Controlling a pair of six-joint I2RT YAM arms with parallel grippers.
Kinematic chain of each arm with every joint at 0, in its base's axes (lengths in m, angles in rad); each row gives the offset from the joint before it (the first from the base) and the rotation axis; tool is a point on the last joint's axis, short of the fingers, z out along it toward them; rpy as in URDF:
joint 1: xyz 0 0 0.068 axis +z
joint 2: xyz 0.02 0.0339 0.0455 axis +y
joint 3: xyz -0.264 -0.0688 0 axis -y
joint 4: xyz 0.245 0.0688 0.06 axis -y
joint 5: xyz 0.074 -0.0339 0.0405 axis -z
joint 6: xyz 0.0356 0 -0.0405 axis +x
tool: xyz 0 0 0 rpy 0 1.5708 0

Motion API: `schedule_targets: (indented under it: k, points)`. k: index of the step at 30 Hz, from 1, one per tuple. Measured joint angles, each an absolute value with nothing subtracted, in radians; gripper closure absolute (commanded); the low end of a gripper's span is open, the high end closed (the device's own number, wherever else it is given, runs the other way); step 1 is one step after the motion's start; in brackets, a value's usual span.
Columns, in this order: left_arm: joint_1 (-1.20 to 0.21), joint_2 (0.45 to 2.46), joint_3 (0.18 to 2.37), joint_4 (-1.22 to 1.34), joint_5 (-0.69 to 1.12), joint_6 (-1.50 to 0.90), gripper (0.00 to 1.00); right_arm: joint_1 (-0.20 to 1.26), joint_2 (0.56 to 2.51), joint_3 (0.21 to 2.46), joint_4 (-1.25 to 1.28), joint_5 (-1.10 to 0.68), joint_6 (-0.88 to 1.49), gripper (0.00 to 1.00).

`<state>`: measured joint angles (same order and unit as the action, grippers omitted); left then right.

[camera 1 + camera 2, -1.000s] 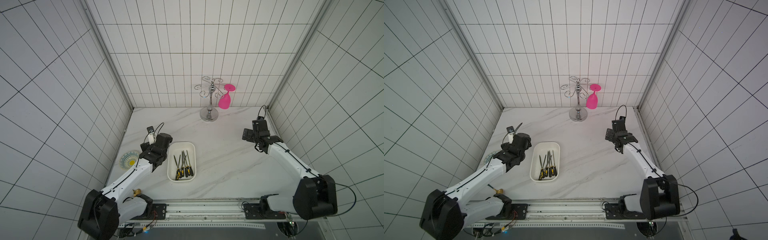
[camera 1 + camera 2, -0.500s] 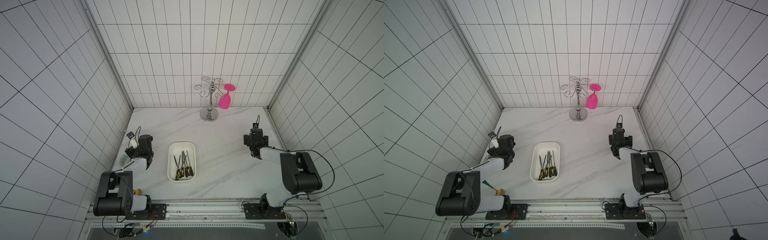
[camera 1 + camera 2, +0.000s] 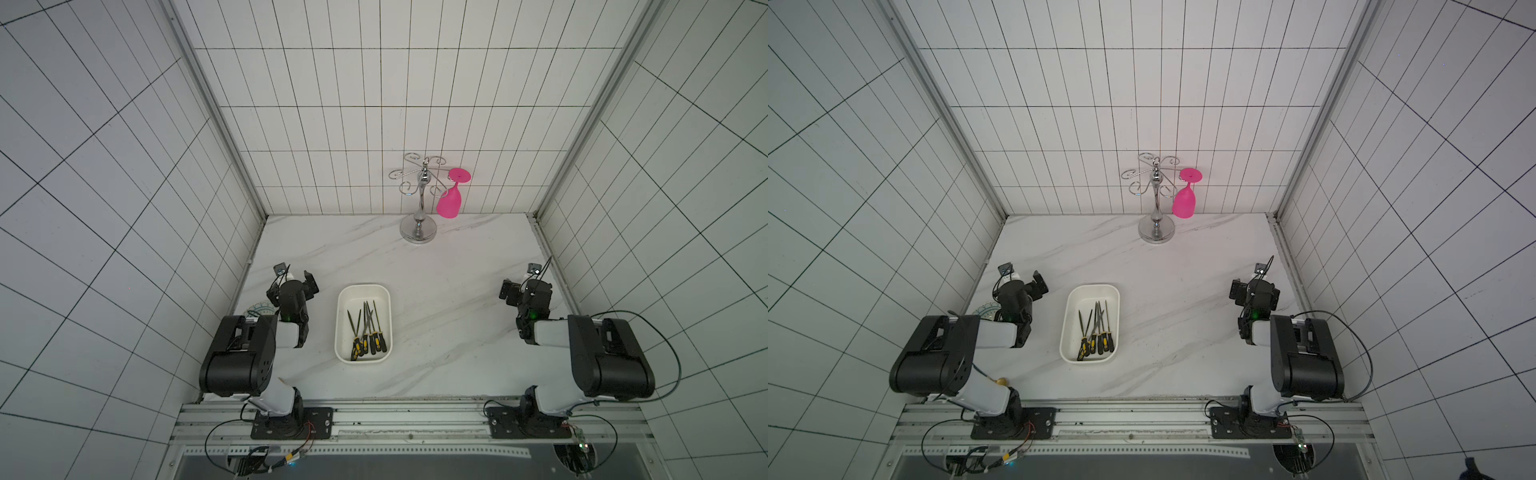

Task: Put the file tool into the storage box
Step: Reset both arms

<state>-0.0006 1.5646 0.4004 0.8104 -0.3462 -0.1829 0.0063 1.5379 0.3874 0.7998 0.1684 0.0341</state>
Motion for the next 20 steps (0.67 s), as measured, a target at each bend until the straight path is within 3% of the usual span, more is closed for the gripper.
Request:
schedule_targets:
  k: [20]
  points:
    - [-0.02,1.565,0.425,0.8,-0.372,-0.157,0.01,0.006,1.538,0.387,0.804,0.153,0.034,0.01]
